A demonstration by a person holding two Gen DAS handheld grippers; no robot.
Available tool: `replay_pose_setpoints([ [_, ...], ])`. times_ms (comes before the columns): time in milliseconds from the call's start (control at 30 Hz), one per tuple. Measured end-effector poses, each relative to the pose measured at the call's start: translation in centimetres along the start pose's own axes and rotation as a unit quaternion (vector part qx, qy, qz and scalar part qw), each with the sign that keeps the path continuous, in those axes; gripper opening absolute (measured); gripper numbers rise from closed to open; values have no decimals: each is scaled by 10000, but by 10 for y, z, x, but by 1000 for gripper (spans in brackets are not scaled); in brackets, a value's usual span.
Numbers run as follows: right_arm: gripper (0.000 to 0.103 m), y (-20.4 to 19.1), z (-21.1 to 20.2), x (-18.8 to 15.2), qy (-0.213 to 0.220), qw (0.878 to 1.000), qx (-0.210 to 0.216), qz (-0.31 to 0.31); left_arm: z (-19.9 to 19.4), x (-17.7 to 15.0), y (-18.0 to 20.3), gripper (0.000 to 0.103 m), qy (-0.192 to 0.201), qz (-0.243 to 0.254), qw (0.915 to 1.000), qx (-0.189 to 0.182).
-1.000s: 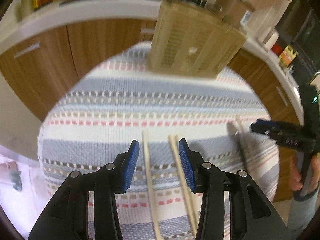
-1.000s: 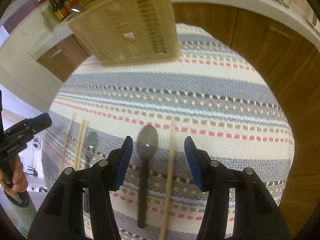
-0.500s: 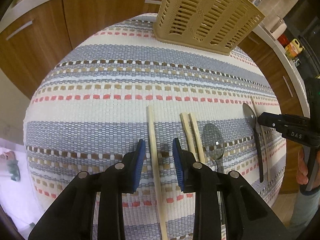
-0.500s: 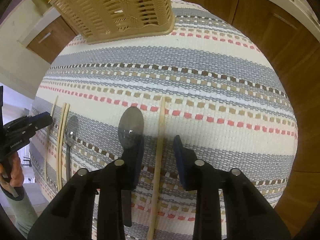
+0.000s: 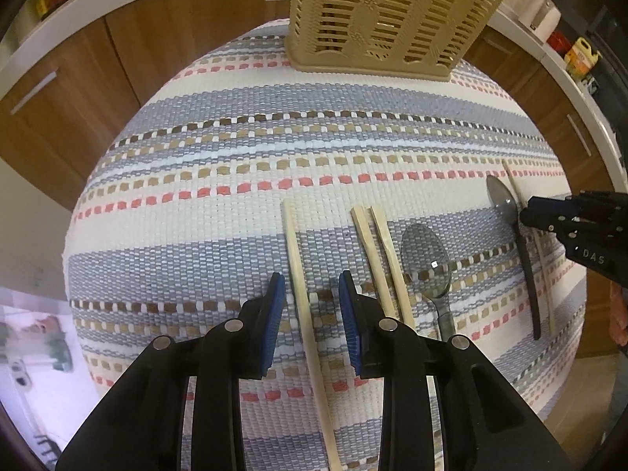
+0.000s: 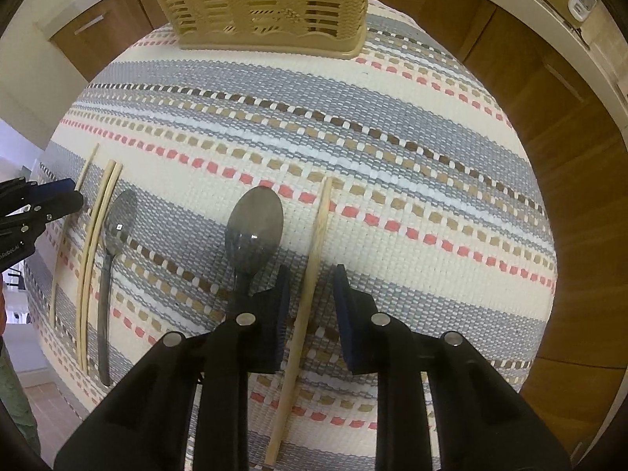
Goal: Organize utensils
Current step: 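Grasp one chopstick with each tool and lift them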
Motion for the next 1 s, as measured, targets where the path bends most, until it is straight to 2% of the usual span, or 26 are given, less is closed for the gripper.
replay_pose_setpoints([
  [133, 18, -2, 0, 0, 7, 10000, -6, -71, 4, -2, 11, 26, -54, 248, 9994, 214],
  [233, 18, -2, -1, 1, -14, 9999, -17, -100, 5, -3, 15, 25, -80, 256, 9993, 253],
  [267, 18, -1, -2, 1, -13, 9999, -32, -122, 5, -3, 15, 22, -79, 254, 9992, 309],
  [300, 14, -2, -2, 1, -13, 9999, -19, -167, 5, -3, 12, 16, -70, 270, 9986, 444],
  [333, 9, -3, -3, 0, -20, 9998, 5, -206, 5, -3, 10, 13, -65, 290, 9983, 492],
  [433, 5, -13, -5, 0, 24, 9991, -71, -417, 6, -1, 10, 5, -15, 269, 9983, 513],
  [500, 4, -19, -6, 1, 48, 9988, -66, -486, 5, 0, 8, 4, 70, 156, 9990, 402],
  [567, 4, -22, -8, 2, 80, 9988, 162, -457, 2, -2, 7, 4, 189, 34, 9997, 151],
  [700, 4, -23, -18, 6, 300, 9982, 299, -418, -13, 1, 4, 4, 594, -138, 9979, -237],
  [1000, 4, -8, -63, 20, 1065, 9914, 753, -105, -65, 20, 5, 4, 1588, -210, 9851, -629],
])
Point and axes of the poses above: each gripper's, at about its wrist camera, not at the fingertips, and z roughly the way its jaws point, y to its right, x to its top, the point moved 7 cm from there along z, roughly the way its jaws point, and after that the axes turned 7 degrees about -x, right-handed, at the moved point
